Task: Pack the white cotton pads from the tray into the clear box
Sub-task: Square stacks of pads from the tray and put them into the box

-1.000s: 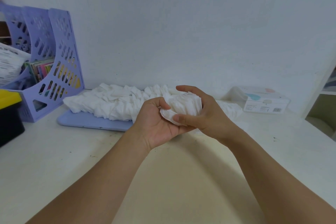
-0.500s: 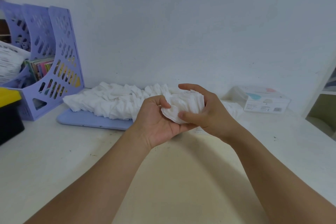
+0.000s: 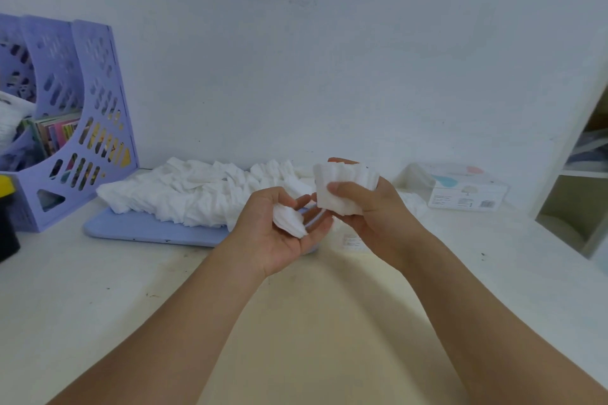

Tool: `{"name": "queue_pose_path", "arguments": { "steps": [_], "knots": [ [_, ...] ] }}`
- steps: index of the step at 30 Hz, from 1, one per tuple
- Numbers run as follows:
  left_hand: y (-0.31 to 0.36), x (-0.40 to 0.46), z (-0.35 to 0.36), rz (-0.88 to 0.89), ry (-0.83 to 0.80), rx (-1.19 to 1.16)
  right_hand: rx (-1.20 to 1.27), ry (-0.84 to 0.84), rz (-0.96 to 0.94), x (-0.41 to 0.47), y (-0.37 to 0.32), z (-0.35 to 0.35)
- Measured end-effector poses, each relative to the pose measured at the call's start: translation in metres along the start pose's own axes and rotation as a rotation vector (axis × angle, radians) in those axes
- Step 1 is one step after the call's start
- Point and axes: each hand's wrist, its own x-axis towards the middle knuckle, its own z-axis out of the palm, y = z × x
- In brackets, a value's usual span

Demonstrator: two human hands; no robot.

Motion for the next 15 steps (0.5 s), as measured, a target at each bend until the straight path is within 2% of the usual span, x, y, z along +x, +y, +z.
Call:
{"name": "queue_pose_path", "arguments": {
  "steps": [2,7,11,15],
  "knots": [
    [0.0009,0.0057,-0.0020,0.067,0.135,0.082,0.117,-0.023,0.074,-0.0024,-0.0039,-0.0017],
    [0.0004,0.0055,0.0053,0.288,0.211,0.436,0.194,-0.087,0.194,-0.0056,-0.0032,0.0013],
    [-0.0002,0.0030,0.0075,0.565,0.178,0.740,0.155,-0.143,0.188,-0.0040,0.0007,0.0026],
    [0.0008,-0.0008,0.0063,0.674,0.062,0.833,0.143,-0.210,0.180,-0.0024,-0.0002,-0.0001]
  ]
}}
